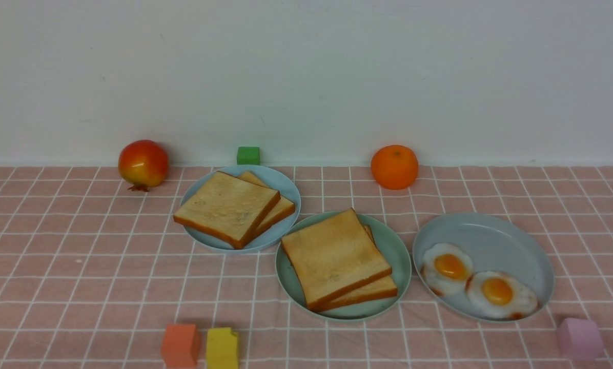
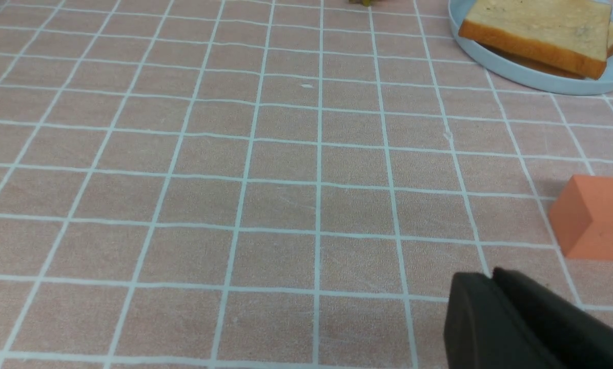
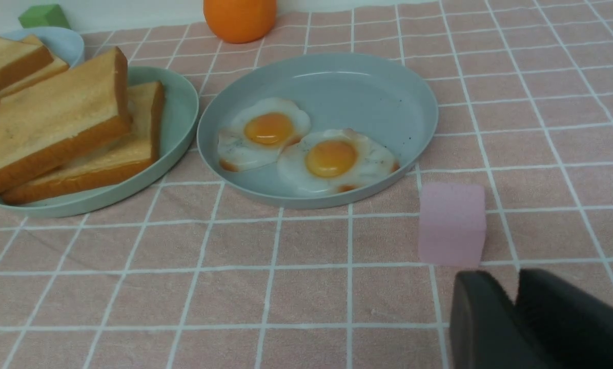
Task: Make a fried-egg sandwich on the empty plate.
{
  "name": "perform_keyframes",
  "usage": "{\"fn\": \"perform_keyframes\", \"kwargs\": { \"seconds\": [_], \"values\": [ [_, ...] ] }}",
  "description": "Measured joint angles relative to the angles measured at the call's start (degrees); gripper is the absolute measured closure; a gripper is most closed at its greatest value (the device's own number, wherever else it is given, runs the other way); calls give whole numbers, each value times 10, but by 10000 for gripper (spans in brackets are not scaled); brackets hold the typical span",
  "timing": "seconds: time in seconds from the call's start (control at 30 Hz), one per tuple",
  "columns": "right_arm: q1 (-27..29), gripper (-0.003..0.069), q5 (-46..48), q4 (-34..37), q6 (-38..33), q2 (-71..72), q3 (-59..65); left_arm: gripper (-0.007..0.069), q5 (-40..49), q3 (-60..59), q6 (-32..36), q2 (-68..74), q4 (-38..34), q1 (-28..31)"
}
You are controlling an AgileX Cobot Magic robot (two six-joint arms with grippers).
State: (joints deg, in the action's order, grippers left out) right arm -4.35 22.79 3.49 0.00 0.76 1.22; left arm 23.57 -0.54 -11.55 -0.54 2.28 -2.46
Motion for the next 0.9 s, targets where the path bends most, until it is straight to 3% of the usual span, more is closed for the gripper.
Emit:
{"fn": "perform_keyframes", "kwargs": {
  "seconds": [0.9],
  "values": [
    [0,478,0,0,0,0,0,526,0,0,0,0,0,0]
  ]
}}
